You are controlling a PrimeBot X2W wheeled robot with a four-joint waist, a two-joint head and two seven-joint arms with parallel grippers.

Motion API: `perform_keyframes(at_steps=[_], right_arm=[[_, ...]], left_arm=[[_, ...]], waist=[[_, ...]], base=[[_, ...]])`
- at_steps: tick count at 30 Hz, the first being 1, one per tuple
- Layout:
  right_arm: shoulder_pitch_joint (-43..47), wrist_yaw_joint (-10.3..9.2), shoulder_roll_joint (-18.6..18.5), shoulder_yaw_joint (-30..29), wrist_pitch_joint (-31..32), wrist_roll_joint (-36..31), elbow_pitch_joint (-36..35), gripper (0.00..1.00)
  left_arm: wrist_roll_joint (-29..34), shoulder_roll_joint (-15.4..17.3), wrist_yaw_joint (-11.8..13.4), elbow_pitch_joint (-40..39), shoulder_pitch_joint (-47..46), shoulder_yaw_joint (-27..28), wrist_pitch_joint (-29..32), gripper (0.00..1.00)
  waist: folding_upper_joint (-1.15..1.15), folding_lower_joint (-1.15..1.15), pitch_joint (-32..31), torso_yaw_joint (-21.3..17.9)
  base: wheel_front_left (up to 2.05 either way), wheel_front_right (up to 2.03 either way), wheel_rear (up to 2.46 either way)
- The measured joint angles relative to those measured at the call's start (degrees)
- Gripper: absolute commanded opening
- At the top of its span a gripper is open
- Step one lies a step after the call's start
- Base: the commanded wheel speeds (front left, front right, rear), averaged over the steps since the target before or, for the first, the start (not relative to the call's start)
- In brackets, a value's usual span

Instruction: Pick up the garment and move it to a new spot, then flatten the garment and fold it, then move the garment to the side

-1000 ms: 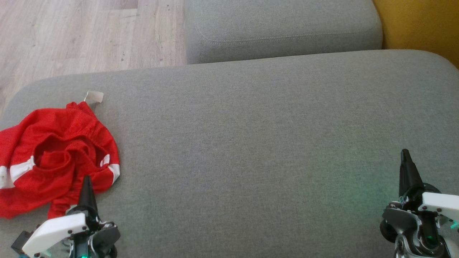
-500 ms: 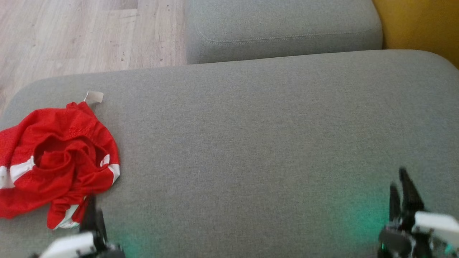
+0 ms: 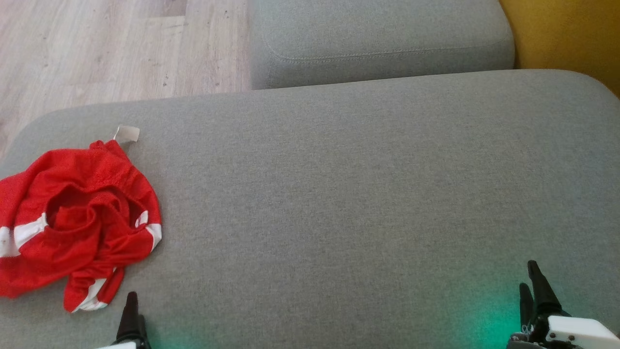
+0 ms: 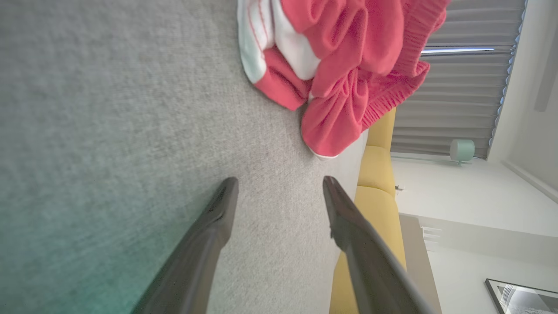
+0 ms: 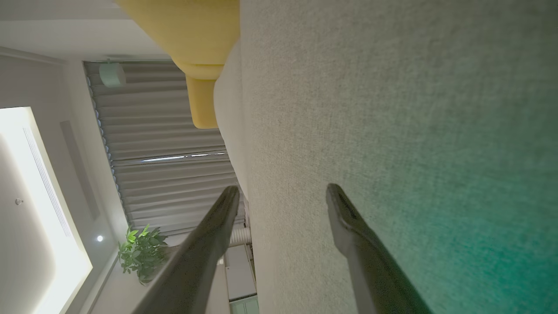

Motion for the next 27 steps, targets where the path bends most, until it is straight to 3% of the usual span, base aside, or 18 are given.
perform_keyframes(at_steps=[18,27], right_arm=[[0.0,0.00,0.0,1.8,-3.0,-16.4,-4.0,1.00],[-0.1,0.00,0.0,3.8,-4.6,-25.1,-5.7,1.00]], left_arm=[[15.3,0.0,0.1,-6.9,0.0,-1.9,-3.0,1.00],[24.9,0.0,1.6,-9.5,0.0,-4.9,-4.3,1.00]], waist=[[0.00,0.00,-0.5,0.0],[0.00,0.00,-0.9,0.0]], base=[[0.00,0.00,0.00],[0.00,0.00,0.00]])
